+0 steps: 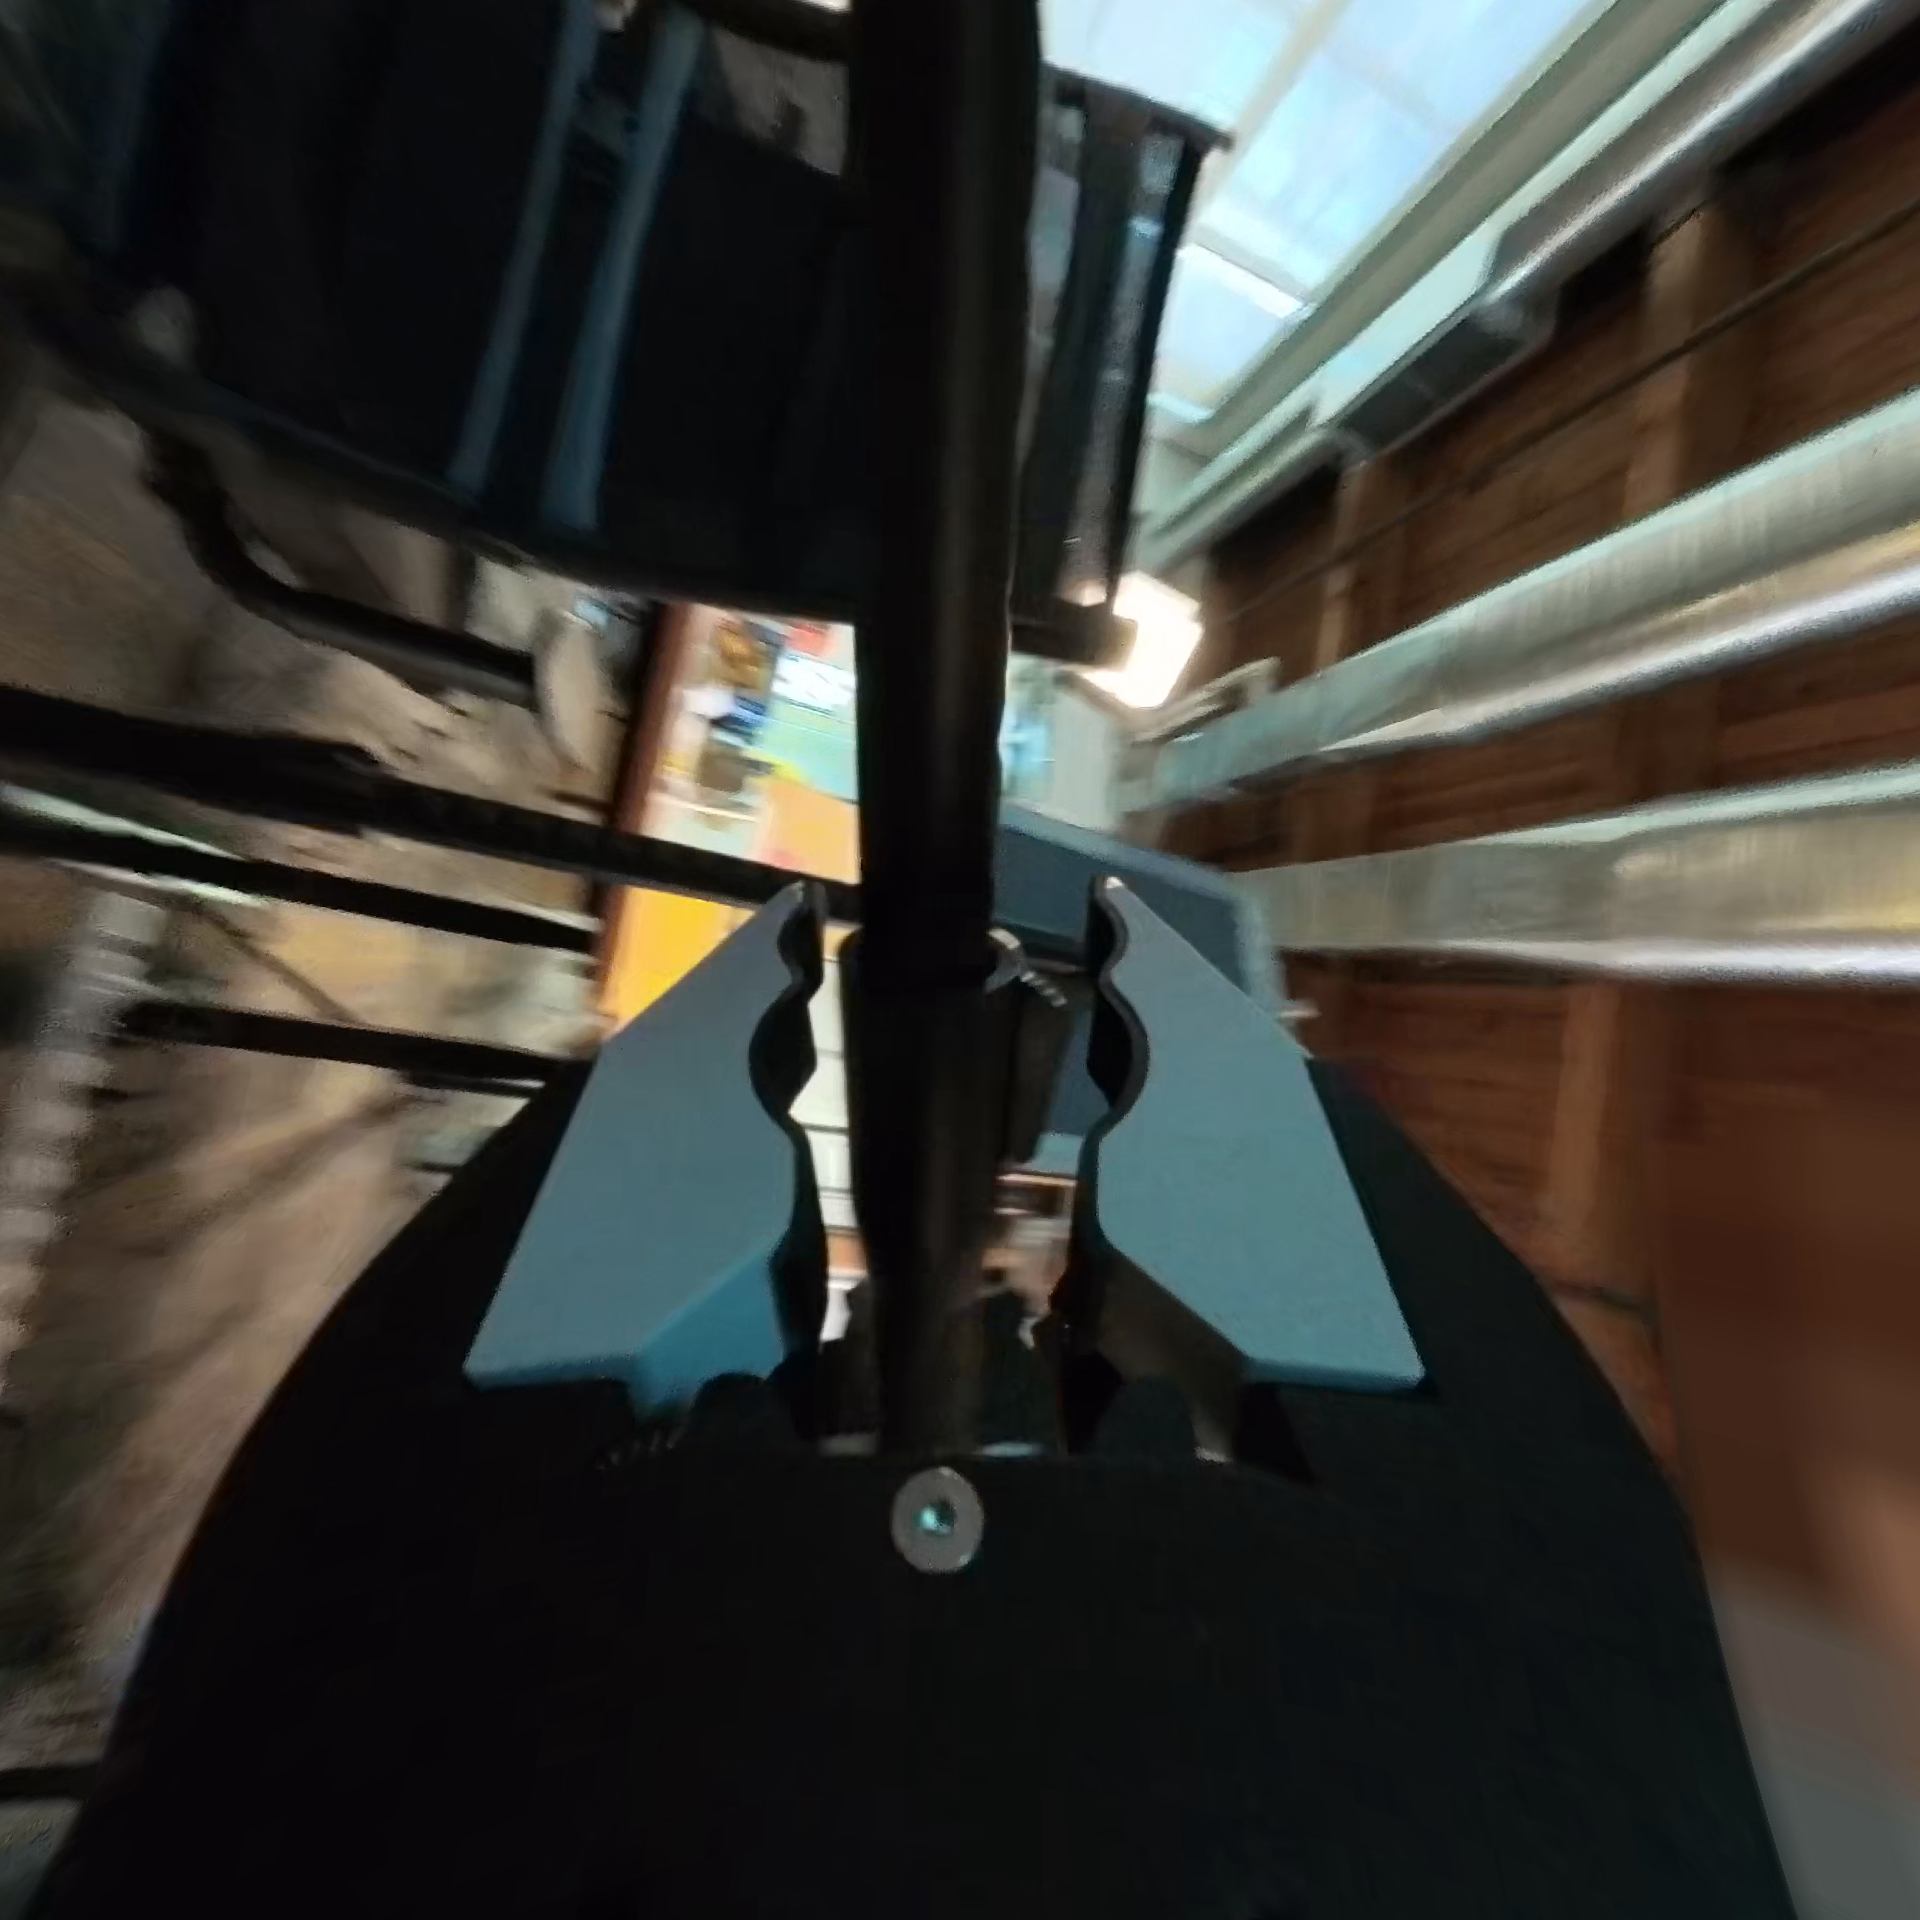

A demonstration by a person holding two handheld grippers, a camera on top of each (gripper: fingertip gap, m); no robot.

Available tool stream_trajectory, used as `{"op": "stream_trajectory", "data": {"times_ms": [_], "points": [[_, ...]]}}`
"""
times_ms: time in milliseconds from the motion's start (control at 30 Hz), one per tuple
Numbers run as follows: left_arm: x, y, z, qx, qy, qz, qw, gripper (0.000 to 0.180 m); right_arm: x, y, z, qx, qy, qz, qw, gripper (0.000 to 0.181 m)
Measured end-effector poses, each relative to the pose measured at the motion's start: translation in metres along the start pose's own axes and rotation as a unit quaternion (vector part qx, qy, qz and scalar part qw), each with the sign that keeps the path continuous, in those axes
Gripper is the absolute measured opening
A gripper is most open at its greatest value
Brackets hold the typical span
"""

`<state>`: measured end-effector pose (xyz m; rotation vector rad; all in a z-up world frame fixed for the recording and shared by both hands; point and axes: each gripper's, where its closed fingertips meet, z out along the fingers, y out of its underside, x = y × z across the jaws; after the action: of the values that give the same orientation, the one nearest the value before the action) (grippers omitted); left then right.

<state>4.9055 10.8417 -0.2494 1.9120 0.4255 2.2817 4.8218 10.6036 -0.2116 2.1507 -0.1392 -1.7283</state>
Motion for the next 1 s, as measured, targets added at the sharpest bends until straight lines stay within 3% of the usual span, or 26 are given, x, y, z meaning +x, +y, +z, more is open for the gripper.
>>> {"op": "stream_trajectory", "data": {"times_ms": [133, 233, 267, 367, 467, 567, 1000], "points": [[-0.006, 0.043, -0.016, -0.047, -0.021, 0.016, 0.999, 0.076, -0.003, 0.006, -0.009, 0.019, -0.01, -0.011, 1.0, 0.024], [-0.004, 0.098, -0.017, -0.103, -0.007, -0.021, 0.994, 0.077, -0.011, 0.005, -0.005, 0.03, -0.029, -0.015, 0.999, 0.023], [0.002, 0.104, -0.013, -0.1, 0.014, -0.037, 0.994, 0.073, -0.012, 0.004, -0.001, 0.033, -0.031, -0.017, 0.999, 0.023], [0.022, 0.101, -0.008, -0.092, 0.078, -0.05, 0.991, 0.031, -0.013, 0.001, 0.007, 0.055, -0.023, -0.016, 0.998, 0.023], [0.014, 0.101, -0.011, -0.12, 0.045, -0.025, 0.991, 0.03, -0.013, -0.004, 0.009, 0.08, -0.032, -0.004, 0.996, 0.024], [0.011, 0.097, -0.012, -0.098, 0.032, -0.042, 0.994, 0.029, -0.02, -0.009, 0.012, 0.088, -0.044, 0.01, 0.995, 0.024], [0.003, 0.08, -0.027, -0.129, -0.001, -0.073, 0.989, 0.029, -0.022, -0.031, 0.017, 0.104, -0.07, 0.04, 0.991, 0.024]]}}
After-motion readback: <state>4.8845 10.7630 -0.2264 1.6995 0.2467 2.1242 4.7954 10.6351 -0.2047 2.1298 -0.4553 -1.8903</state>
